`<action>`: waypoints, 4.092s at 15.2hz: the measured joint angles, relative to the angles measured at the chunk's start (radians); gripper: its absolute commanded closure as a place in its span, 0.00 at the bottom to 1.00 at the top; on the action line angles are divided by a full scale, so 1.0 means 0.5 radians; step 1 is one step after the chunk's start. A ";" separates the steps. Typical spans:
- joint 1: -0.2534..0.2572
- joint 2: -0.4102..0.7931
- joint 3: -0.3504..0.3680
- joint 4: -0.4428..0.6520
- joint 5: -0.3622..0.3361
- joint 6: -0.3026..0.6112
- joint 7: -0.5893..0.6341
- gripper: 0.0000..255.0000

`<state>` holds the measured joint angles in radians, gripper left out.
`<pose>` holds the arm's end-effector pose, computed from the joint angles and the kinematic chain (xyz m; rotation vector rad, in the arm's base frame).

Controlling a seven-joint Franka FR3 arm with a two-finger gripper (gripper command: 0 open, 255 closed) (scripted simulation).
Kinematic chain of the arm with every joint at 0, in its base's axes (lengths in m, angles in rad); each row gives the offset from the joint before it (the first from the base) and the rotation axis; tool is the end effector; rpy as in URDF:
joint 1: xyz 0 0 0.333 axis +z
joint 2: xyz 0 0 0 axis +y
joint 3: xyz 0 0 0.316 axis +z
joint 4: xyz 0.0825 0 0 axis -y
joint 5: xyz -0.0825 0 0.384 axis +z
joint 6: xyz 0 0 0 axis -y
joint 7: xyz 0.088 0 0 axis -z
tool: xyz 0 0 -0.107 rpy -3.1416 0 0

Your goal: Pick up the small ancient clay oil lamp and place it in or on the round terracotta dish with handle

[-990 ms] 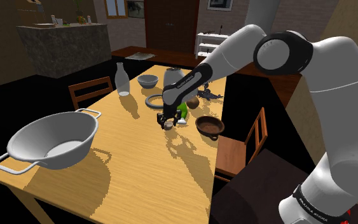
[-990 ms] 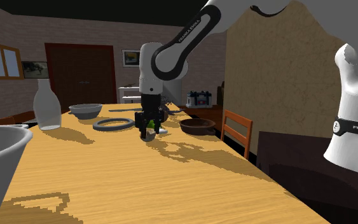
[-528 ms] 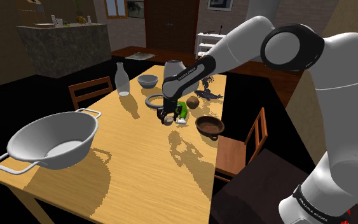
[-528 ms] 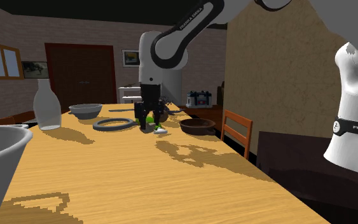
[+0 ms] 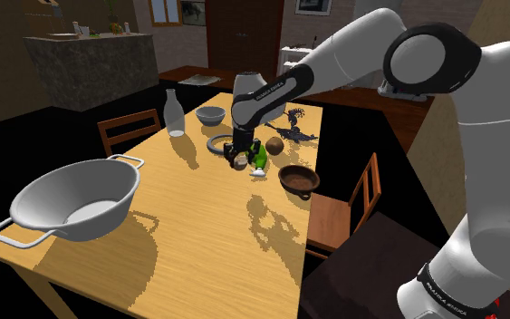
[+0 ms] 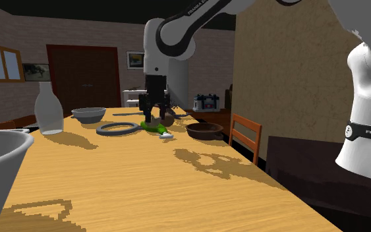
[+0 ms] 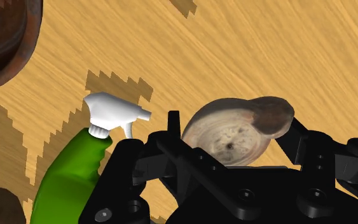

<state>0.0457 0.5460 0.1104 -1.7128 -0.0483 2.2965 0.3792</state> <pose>0.6688 0.0965 0.2784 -3.0938 0.3243 -0.0539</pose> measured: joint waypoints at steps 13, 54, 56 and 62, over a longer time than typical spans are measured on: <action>-0.173 -0.402 -0.021 -0.428 0.072 0.024 -0.217 1.00; -0.511 -0.661 -0.184 -1.220 0.205 0.547 -0.815 0.00; -0.514 -0.774 -0.187 -1.234 0.203 0.449 -0.815 0.00; -0.513 -0.852 -0.188 -1.209 0.197 0.345 -0.807 0.00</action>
<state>-0.2108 0.1199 0.0164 -2.3175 0.0504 2.4688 -0.0243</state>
